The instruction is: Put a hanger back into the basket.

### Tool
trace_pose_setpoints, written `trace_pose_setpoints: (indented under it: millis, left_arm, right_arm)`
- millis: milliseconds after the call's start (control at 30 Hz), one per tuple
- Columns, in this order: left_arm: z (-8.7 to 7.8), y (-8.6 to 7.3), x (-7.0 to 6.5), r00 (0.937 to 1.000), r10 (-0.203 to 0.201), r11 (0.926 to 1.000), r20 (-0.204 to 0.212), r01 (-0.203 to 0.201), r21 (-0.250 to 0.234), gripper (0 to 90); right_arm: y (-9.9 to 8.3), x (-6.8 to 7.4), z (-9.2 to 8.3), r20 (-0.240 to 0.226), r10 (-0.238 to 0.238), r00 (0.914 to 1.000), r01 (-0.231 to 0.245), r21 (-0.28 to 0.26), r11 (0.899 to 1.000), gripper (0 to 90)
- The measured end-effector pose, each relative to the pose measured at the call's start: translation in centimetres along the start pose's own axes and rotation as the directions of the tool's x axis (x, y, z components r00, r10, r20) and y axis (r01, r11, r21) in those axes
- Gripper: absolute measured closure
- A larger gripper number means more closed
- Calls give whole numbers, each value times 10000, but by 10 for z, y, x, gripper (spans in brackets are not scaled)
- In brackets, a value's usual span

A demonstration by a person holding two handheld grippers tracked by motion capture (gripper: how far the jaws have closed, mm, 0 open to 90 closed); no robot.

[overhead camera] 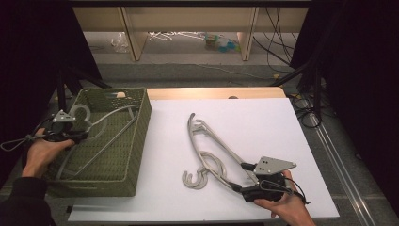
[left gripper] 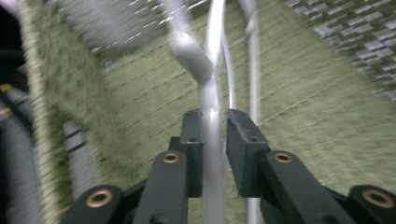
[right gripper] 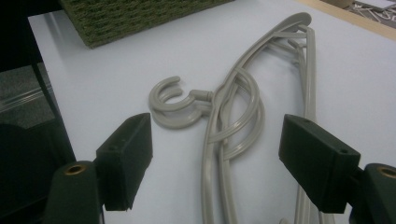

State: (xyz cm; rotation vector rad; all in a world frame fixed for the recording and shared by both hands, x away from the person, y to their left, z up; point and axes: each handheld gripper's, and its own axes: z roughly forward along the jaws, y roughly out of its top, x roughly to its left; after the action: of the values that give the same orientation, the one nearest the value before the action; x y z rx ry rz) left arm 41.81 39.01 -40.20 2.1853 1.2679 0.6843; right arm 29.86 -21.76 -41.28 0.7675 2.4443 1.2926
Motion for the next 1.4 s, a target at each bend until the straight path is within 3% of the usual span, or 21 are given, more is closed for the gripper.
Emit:
trace_pose_setpoints:
  millis: [67, 267, 333, 367, 400, 467, 533, 567, 733, 867, 967, 1000, 1033, 1067, 1100, 1200, 1233, 1267, 1300, 1333, 1400]
  left_arm:
    - [0, -6, 7, 9990, -446, 9990, 5, 446, -19, 780]
    - [-3, -5, 6, 9972, -730, 9973, -148, 728, -126, 752]
    - [-9, -4, 5, 9940, -1069, 9936, -239, 1059, -390, 714]
    - [-13, -3, 4, 9914, -1279, 9901, -287, 1259, -619, 630]
    - [-18, -3, 1, 9856, -1663, 9819, -311, 1627, -968, 630]
    - [-29, 0, -5, 9815, -1905, 9665, -192, 1841, -1791, 548]
    - [-44, 4, -21, 9710, -2386, 9388, 163, 2349, -2520, 423]
    - [-48, 6, -26, 9692, -2449, 9299, 275, 2428, -2764, 423]
    - [-70, 11, -74, 9691, -2174, 8777, 1168, 2465, -4109, 343]
    - [-72, 19, -122, 9488, -1779, 8305, 2610, 2871, -4773, 305]
    - [-70, 25, -157, 9416, -806, 8275, 3271, 2462, -5046, 286]
    - [-67, 27, -172, 9436, -175, 8275, 3307, 1993, -5249, 284]
    - [-66, 27, -180, 9428, -43, 8246, 3334, 1919, -5322, 281]
    - [-65, 27, -184, 9436, 197, 8308, 3306, 1685, -5305, 275]
    - [-62, 27, -190, 9400, 478, 8228, 3377, 1546, -5469, 269]
    - [-59, 23, -203, 9387, 615, 8306, 3391, 1403, -5389, 267]
    - [-57, 21, -207, 9349, 651, 8334, 3489, 1413, -5343, 267]
    - [-56, 19, -213, 9236, 435, 8394, 3808, 1729, -5153, 254]
    - [-54, 18, -215, 9187, 593, 8367, 3904, 1675, -5214, 250]
    - [-52, 17, -217, 9202, 691, 8325, 3854, 1597, -5305, 250]
    - [-47, 13, -221, 9201, 820, 8348, 3830, 1464, -5307, 229]
  right_arm:
    - [0, 0, 1, -17, -9, 10000, 9, 35, 10000, 268]
    - [-1, 0, 2, -18, -28, 10000, 28, 82, 10000, 268]
    - [-1, 0, 2, -25, -9, 10000, 10, 96, 10000, 268]
    - [-2, -1, 2, 8, 64, 10000, -64, 118, 9999, 268]
    - [-2, -1, 2, 8, 64, 10000, -64, 118, 9999, 268]
    - [-3, -2, 3, 57, 101, 9999, -102, 196, 9998, 268]
    - [-5, -3, 5, 96, 198, 9998, -200, 262, 9995, 269]
    - [-5, -3, 5, 96, 198, 9998, -200, 262, 9995, 269]
    - [-9, -6, 8, 11, 371, 9993, -371, 362, 9987, 268]
    - [-15, -8, 13, 81, 566, 9984, -569, 548, 9969, 255]
    - [-16, -6, 14, 98, 532, 9985, -536, 581, 9969, 256]
    - [-16, -6, 14, 130, 524, 9985, -531, 567, 9970, 255]
    - [-16, -6, 14, 96, 511, 9986, -516, 592, 9969, 254]
    - [-16, -5, 14, 131, 566, 9983, -572, 587, 9966, 253]
    - [-16, -5, 15, 174, 537, 9984, -547, 580, 9968, 251]
    - [-17, -4, 15, 149, 643, 9978, -651, 626, 9959, 249]
    - [-17, -4, 15, 202, 623, 9978, -635, 597, 9962, 248]
    - [-17, -4, 16, 165, 550, 9984, -558, 578, 9968, 246]
    - [-17, -4, 16, 173, 546, 9984, -555, 573, 9968, 245]
    - [-17, -4, 16, 173, 546, 9984, -555, 573, 9968, 245]
    - [-17, -4, 16, 192, 635, 9978, -646, 586, 9962, 237]
